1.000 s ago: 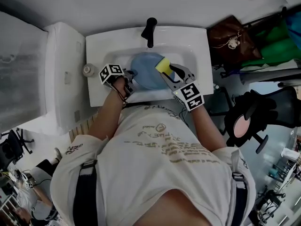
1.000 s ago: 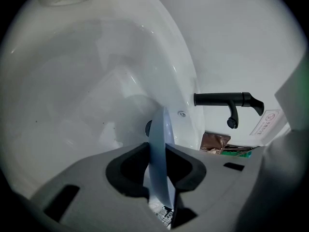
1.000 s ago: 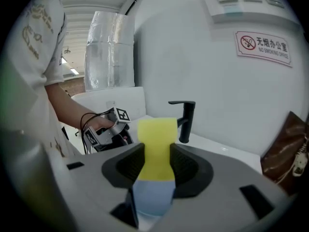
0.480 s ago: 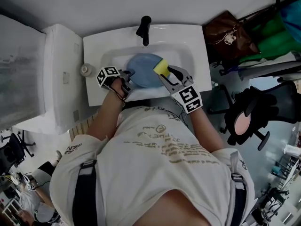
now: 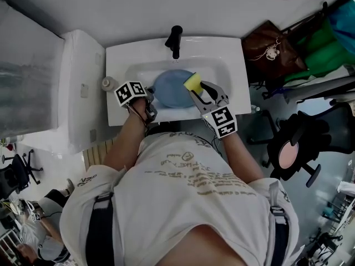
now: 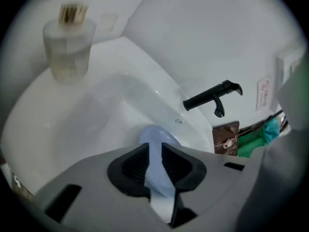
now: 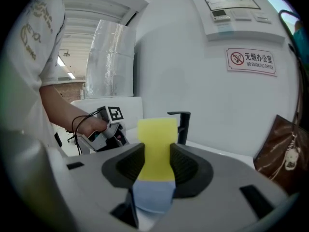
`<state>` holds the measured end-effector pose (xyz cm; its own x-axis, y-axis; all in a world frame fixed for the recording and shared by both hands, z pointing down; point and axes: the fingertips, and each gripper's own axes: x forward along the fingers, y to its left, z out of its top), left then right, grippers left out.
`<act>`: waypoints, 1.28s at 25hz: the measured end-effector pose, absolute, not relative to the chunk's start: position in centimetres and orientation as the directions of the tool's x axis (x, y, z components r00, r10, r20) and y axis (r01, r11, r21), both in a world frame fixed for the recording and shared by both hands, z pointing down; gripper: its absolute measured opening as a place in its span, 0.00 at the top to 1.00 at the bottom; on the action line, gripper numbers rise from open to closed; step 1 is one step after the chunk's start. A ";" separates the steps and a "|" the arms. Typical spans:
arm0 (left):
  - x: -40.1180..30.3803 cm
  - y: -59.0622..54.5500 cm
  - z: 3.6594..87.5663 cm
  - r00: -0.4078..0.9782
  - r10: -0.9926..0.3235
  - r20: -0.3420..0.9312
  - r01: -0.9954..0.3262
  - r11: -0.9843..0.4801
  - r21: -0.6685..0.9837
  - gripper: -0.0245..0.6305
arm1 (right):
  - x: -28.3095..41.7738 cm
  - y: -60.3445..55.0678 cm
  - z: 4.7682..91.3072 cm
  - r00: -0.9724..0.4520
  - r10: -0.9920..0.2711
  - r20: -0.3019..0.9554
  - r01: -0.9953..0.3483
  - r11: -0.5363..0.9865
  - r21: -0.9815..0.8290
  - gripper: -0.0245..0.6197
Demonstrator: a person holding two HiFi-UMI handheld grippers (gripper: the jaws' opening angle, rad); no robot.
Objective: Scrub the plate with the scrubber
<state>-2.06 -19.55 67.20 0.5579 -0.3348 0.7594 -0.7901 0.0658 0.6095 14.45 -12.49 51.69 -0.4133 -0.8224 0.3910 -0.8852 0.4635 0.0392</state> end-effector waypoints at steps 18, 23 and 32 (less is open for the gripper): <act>0.1 -21.7 42.5 0.535 -0.798 0.278 -0.844 -0.515 0.146 0.93 | 15.7 -13.3 38.7 -0.345 -0.939 0.012 -0.937 0.344 -0.058 0.69; 0.3 -20.0 37.2 0.523 -0.841 0.138 -0.852 -0.517 0.083 0.93 | 15.6 -13.0 35.0 -0.336 -0.938 -0.083 -0.939 0.340 -0.048 0.69; 0.7 -18.7 36.0 0.499 -0.859 0.116 -0.866 -0.500 0.019 0.93 | 15.5 -13.5 35.2 -0.307 -0.949 -0.074 -0.951 0.309 -0.024 0.69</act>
<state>0.73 -18.69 35.99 0.4988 -0.8590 0.1157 -0.8657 -0.5002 0.0189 15.53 -13.50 35.15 -0.3069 -0.9489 -0.0740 -0.9507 0.3093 -0.0239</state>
